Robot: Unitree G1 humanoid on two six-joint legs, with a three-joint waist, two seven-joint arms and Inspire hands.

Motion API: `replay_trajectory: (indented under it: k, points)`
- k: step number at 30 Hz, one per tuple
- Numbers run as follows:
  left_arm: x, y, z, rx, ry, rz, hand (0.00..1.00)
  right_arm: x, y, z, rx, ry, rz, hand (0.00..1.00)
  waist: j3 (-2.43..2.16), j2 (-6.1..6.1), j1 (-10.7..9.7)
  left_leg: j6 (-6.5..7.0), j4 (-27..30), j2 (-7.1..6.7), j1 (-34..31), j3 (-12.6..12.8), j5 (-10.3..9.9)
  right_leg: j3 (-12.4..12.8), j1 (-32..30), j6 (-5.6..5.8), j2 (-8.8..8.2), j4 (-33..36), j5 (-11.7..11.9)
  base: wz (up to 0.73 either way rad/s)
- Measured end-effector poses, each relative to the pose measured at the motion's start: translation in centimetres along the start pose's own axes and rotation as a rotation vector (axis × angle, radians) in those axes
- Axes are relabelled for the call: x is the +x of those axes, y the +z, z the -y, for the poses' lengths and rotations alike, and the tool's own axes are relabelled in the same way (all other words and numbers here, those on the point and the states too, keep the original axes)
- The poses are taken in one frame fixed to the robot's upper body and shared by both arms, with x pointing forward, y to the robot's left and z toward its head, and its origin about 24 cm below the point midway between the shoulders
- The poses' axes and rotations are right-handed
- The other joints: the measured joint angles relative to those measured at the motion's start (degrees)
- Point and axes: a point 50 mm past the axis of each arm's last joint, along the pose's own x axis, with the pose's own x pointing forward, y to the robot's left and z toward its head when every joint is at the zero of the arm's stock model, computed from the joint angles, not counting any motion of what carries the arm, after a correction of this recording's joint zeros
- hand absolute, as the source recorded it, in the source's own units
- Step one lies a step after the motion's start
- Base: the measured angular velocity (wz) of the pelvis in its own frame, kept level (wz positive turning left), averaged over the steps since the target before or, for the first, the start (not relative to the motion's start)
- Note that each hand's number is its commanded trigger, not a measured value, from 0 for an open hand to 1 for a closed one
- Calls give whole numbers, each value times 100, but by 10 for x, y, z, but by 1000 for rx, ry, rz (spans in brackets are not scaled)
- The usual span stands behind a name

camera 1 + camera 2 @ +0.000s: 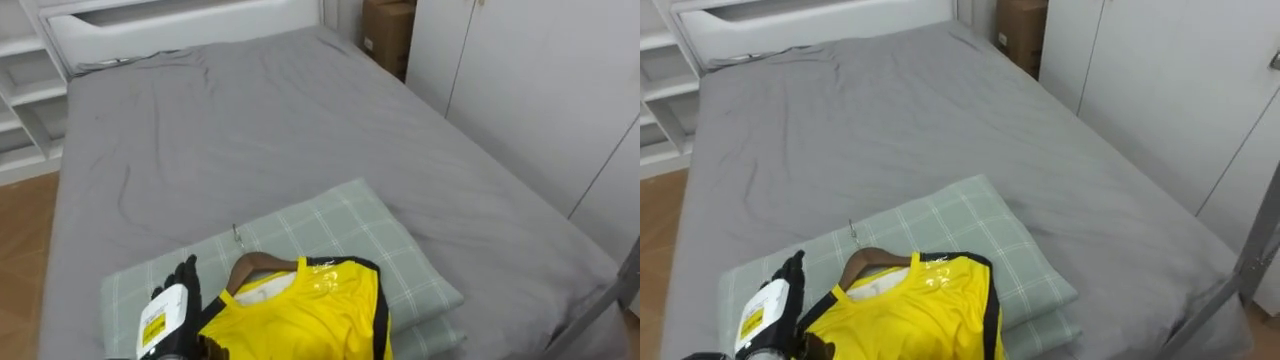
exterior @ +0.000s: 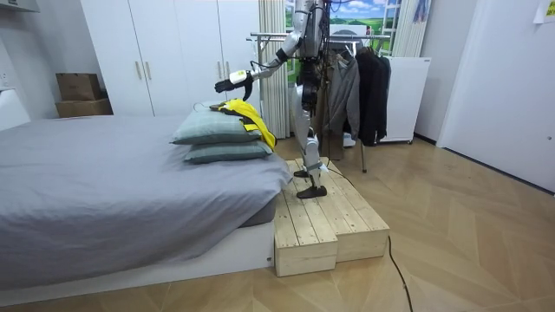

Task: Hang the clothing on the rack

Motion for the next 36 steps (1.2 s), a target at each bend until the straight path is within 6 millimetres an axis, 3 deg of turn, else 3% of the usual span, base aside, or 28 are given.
replay_trajectory:
  k: [5, 12, 18, 20, 24, 28, 36]
  points:
    - [-1, -9, 3, -32, -38, -64, 0, 0, -10, 0, -51, -4, -66, 0, -52, -79, 2, -1, -3, 25, 13, 78, -1, 9, -45, 0, 19, 76, 0, -8]
    - [-2, -11, 7, -33, -81, -81, 0, 0, -8, 0, -59, -14, -70, 0, -59, -82, -3, -15, 21, 81, -44, 134, -2, 26, -127, -5, 66, 119, 3, -5]
    - [-1, -10, 13, -14, -114, -93, 0, 0, 15, 1, -61, -69, -6, 0, -57, -40, 26, -25, 57, 86, -231, 133, 8, 33, -323, -12, 66, 176, 7, 0]
    - [3, -5, 10, -9, -105, -83, 0, -1, 34, 0, -57, -76, 55, 0, -69, 8, 87, -23, 136, 86, -465, 135, 9, 44, -525, -41, 59, 178, 27, 0]
    - [13, 6, 3, -2, -90, -59, 0, -4, 64, -4, 42, -58, 181, 0, -43, 33, 160, -19, 263, 96, -743, 116, 15, 13, -762, -61, 52, 185, 39, 4]
    - [25, 17, -8, 23, -59, -20, 0, -8, 88, -11, 46, -36, 293, 0, 34, 108, 141, -19, 379, 106, -1033, 30, 16, -66, -945, -77, 44, 180, 49, 12]
    - [37, 28, -27, 25, 11, 27, 0, -7, 87, -13, 97, -20, 296, 0, 62, 123, 135, -9, 449, 108, -1454, -52, 23, -115, -1338, -76, 37, 258, 49, 5]
